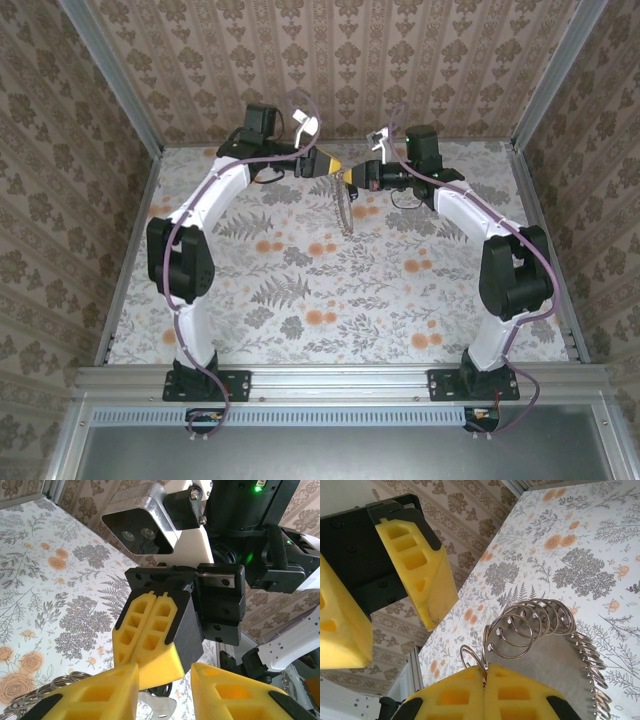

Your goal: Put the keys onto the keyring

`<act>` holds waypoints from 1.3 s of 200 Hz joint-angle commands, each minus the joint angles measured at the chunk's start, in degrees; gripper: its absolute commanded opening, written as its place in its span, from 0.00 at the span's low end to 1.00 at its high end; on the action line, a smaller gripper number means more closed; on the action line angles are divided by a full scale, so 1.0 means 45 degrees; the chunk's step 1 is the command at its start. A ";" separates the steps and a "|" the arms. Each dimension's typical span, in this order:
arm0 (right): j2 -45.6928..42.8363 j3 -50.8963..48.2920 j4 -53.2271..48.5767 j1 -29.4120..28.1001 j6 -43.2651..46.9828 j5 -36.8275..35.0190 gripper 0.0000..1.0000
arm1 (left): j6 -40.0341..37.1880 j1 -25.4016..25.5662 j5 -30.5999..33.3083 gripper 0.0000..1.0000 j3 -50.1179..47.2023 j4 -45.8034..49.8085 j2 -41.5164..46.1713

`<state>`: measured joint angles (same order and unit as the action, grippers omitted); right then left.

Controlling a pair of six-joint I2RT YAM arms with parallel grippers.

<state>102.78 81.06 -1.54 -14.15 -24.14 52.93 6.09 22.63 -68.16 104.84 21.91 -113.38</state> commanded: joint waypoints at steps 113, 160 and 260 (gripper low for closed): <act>0.0037 0.0533 -0.0009 -0.0049 0.0341 0.0074 0.00 | -0.0604 0.0166 -0.0241 0.33 0.0764 0.0718 -0.0858; 0.0144 0.0543 0.0054 -0.0051 0.0314 0.0058 0.00 | -0.0785 0.0290 -0.0327 0.32 0.0863 0.1000 -0.1018; 0.0142 0.0555 0.0069 -0.0006 0.0286 0.0035 0.00 | -0.1254 0.0342 -0.0158 0.33 0.0863 0.1582 -0.1200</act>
<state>103.26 81.08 -2.02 -14.15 -23.73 52.75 2.46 23.77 -67.96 107.09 27.11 -117.60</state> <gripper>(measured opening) 0.072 0.324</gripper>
